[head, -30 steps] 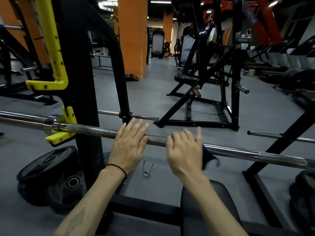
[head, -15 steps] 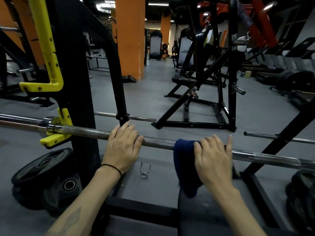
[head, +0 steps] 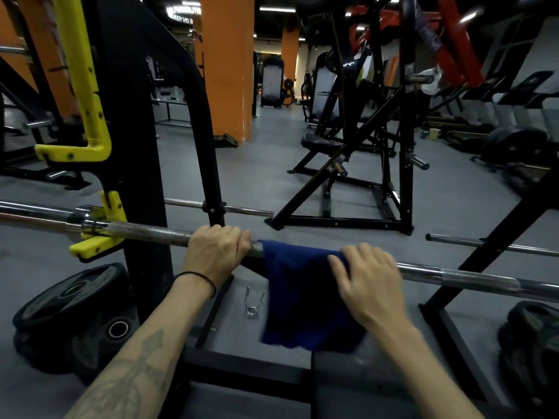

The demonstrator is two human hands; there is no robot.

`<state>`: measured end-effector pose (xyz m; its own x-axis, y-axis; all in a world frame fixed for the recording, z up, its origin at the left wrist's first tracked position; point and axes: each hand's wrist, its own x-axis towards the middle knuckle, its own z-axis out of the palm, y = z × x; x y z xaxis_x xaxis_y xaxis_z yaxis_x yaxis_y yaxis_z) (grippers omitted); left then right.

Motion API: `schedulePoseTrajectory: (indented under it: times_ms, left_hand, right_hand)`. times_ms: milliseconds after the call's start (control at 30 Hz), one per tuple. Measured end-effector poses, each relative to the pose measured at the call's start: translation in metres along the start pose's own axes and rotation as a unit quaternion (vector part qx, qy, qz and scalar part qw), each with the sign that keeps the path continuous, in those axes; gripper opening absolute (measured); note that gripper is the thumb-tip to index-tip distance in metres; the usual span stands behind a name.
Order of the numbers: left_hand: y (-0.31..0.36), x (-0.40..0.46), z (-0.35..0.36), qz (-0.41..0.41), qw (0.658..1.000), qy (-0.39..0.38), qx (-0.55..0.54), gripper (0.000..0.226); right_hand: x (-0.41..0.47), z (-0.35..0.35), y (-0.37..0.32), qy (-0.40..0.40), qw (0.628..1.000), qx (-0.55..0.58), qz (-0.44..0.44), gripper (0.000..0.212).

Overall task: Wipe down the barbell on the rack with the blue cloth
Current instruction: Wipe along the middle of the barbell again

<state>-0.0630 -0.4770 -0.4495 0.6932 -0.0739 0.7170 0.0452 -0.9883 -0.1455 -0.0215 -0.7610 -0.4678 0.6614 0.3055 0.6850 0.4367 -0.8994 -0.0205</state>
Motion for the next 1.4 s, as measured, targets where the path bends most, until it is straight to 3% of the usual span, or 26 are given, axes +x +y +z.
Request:
schedulePoseTrajectory:
  times_ms: [133,300,400,467,567,733,833,1033,1133,1267,1400]
  left_hand:
    - [-0.008,0.015,-0.008,0.048,0.995,-0.081,0.025,0.074]
    - [-0.001,0.046,-0.021,-0.026,0.959,-0.28,0.03,0.04]
    - [-0.005,0.031,-0.022,0.024,0.979,-0.197,0.048,0.046]
    - [-0.013,0.011,-0.015,0.044,0.988,-0.145,-0.013,0.052]
    - [-0.038,-0.012,-0.004,-0.018,0.995,-0.042,-0.085,0.048]
    - [-0.042,-0.032,-0.003,-0.083,0.989,-0.034,-0.115,0.044]
    - [-0.031,-0.028,0.0,-0.132,0.98,-0.037,-0.146,0.049]
    - [-0.035,-0.032,0.004,-0.118,0.985,-0.036,-0.124,0.05]
    - [-0.037,-0.032,0.003,-0.119,0.983,-0.047,-0.13,0.052]
    - [-0.046,-0.035,0.0,-0.086,0.986,-0.059,-0.133,0.053]
    - [-0.048,-0.04,0.001,-0.08,0.988,-0.031,-0.128,0.046]
  right_hand:
    - [-0.006,-0.002,0.003,0.05,0.997,-0.009,0.058,0.037]
    - [0.022,0.033,-0.116,0.072,0.996,0.029,0.037,0.033]
    - [0.026,0.037,-0.135,0.05,0.997,0.051,-0.019,0.033]
    - [0.021,0.03,-0.106,0.03,0.997,0.049,-0.054,0.035]
    - [0.008,0.014,-0.043,0.019,0.999,0.031,-0.027,0.04]
    - [-0.01,0.002,-0.001,0.053,0.997,-0.012,0.056,0.041]
    - [0.0,0.016,-0.041,0.081,0.995,-0.013,0.056,0.037]
    - [0.03,0.037,-0.15,0.072,0.997,0.026,-0.003,0.033]
    - [0.032,0.04,-0.167,0.059,0.997,0.037,-0.023,0.033]
    - [0.023,0.033,-0.121,0.034,0.995,0.053,-0.081,0.036]
    - [-0.001,0.012,-0.023,0.035,0.998,0.019,-0.042,0.044]
